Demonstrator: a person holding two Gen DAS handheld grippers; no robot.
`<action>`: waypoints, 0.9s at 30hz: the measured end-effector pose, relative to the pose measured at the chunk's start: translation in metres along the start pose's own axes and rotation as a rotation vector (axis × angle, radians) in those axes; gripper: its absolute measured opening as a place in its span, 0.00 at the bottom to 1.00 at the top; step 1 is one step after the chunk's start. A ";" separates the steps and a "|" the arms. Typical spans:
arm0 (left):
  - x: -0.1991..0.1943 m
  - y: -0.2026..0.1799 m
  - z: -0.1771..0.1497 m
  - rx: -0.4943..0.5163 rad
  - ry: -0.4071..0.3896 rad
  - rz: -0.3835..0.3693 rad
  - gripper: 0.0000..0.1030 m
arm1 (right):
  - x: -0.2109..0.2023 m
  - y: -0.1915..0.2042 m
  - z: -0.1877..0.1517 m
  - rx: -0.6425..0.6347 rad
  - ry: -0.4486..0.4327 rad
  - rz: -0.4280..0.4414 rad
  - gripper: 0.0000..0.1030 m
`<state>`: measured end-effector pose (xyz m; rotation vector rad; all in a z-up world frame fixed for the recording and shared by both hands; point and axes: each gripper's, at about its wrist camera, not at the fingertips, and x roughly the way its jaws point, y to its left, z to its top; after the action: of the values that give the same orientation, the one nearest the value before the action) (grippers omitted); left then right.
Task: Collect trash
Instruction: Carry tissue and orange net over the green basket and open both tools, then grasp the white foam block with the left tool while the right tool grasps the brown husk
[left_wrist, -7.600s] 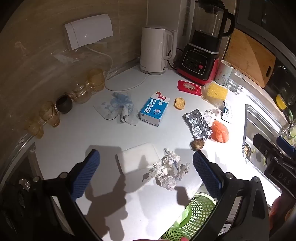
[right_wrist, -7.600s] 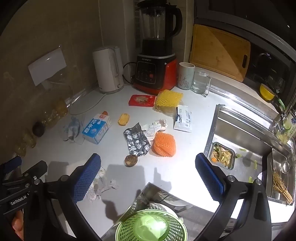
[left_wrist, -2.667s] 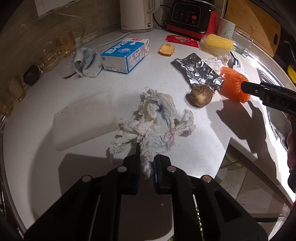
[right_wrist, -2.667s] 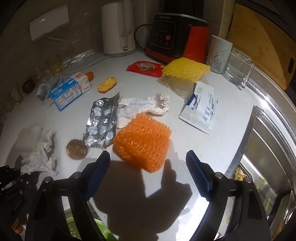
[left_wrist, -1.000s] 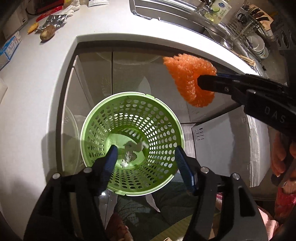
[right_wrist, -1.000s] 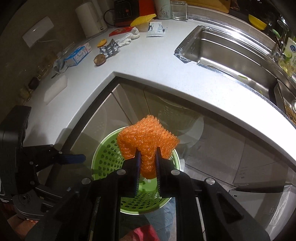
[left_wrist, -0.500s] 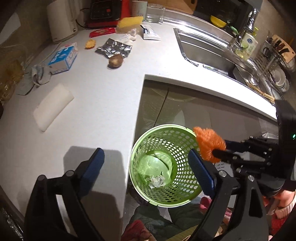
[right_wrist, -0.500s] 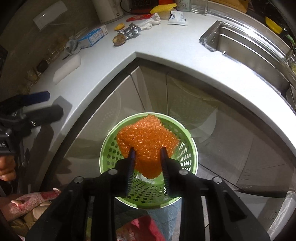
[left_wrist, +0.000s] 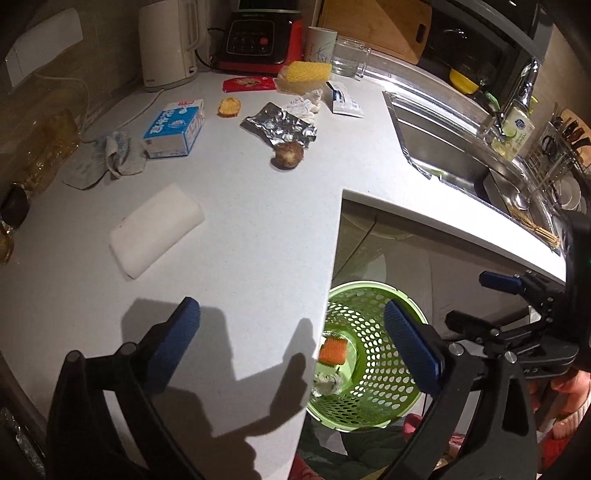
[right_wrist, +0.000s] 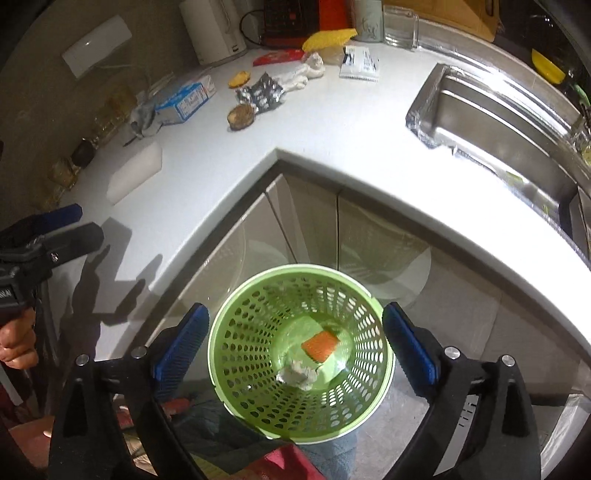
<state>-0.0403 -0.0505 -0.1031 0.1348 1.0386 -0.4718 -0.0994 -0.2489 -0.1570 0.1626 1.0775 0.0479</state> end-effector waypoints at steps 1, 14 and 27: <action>-0.001 0.005 0.003 0.003 -0.012 0.009 0.92 | -0.004 0.002 0.008 -0.006 -0.019 0.002 0.95; 0.013 0.089 0.051 0.165 -0.144 0.002 0.92 | -0.004 0.046 0.111 -0.107 -0.147 0.015 0.98; 0.084 0.126 0.070 0.445 -0.019 -0.142 0.92 | 0.043 0.069 0.155 -0.105 -0.090 0.050 0.98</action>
<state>0.1057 0.0131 -0.1534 0.4528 0.9151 -0.8280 0.0600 -0.1931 -0.1121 0.0955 0.9792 0.1406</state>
